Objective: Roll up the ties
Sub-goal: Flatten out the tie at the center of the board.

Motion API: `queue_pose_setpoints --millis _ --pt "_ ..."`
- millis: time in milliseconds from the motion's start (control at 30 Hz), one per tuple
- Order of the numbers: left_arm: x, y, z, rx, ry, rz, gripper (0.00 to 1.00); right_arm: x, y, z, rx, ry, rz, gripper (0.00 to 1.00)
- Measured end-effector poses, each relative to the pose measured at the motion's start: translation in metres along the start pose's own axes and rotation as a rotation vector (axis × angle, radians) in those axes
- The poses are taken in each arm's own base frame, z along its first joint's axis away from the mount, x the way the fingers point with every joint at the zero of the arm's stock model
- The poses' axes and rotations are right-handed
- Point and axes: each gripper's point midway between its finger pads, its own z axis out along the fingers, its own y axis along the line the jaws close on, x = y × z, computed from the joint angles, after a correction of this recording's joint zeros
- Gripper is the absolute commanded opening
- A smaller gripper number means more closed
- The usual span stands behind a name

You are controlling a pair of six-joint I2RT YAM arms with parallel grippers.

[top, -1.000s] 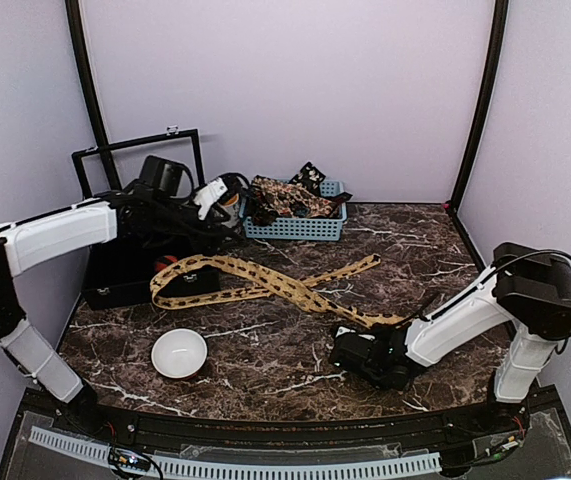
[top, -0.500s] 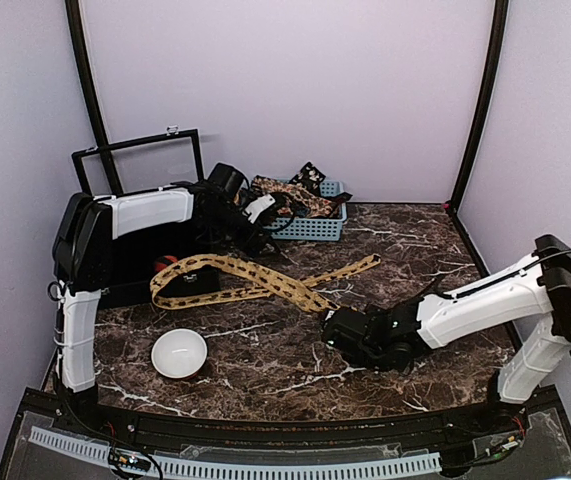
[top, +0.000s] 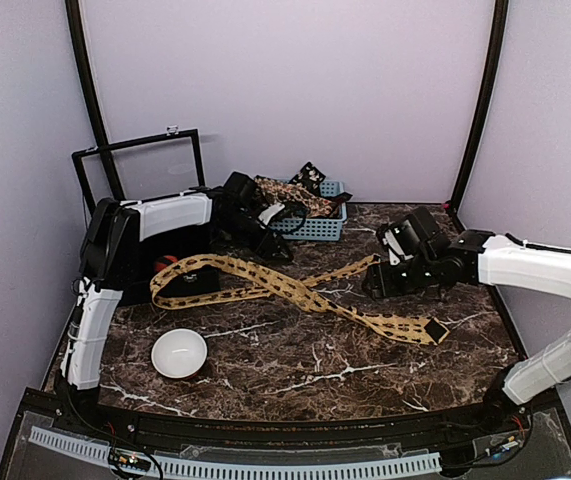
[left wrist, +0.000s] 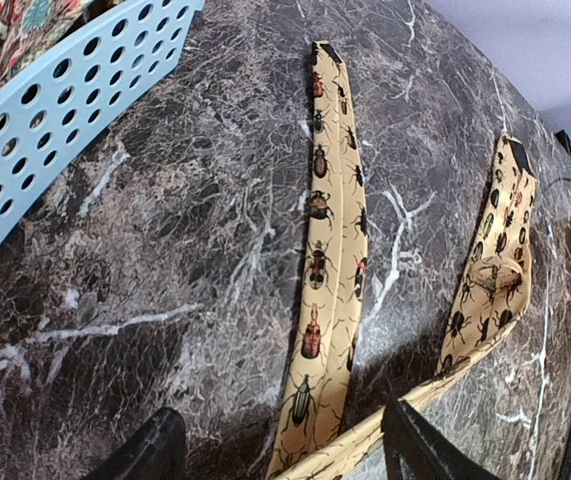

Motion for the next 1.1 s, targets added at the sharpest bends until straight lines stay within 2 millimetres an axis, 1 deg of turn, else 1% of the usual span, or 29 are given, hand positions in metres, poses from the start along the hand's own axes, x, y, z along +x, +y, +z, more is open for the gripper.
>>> queue_pose_setpoints --millis 67,167,233,367,467,567,633,667,700,800,900,1000,1100 --pt "-0.002 0.003 0.005 0.007 -0.002 -0.052 0.68 0.014 -0.009 0.010 -0.046 0.061 0.126 0.62" --pt "-0.005 0.006 0.014 0.014 -0.004 -0.110 0.66 0.046 -0.020 0.029 -0.082 0.191 0.269 0.59" --pt "0.001 0.008 0.018 0.016 0.014 -0.150 0.62 0.064 -0.024 0.040 -0.092 0.264 0.330 0.56" --pt "0.015 0.006 0.023 0.020 0.066 -0.216 0.51 0.099 -0.031 0.058 -0.106 0.396 0.438 0.53" --pt "0.024 0.001 0.024 0.027 0.106 -0.240 0.43 0.092 -0.031 0.063 -0.147 0.385 0.489 0.53" --pt "0.031 -0.005 0.025 0.038 0.137 -0.238 0.38 0.089 -0.033 0.066 -0.182 0.382 0.524 0.53" --pt "0.036 -0.013 0.024 0.049 0.159 -0.220 0.34 0.087 -0.034 0.067 -0.206 0.377 0.546 0.53" --pt "0.042 -0.023 0.021 0.057 0.183 -0.204 0.32 0.086 -0.035 0.067 -0.217 0.375 0.558 0.53" --pt "0.044 -0.025 0.021 0.060 0.189 -0.201 0.31 0.086 -0.036 0.067 -0.227 0.376 0.570 0.53" --pt "0.056 -0.050 0.010 0.077 0.238 -0.156 0.26 0.088 -0.040 0.066 -0.266 0.383 0.615 0.54" --pt "0.072 -0.077 -0.003 0.086 0.286 -0.107 0.26 0.086 -0.050 0.066 -0.284 0.368 0.659 0.54" --pt "0.095 -0.106 -0.015 0.097 0.334 -0.063 0.25 0.082 -0.064 0.066 -0.271 0.343 0.698 0.55" --pt "0.116 -0.127 -0.022 0.105 0.371 -0.026 0.25 0.080 -0.073 0.065 -0.262 0.327 0.720 0.56"
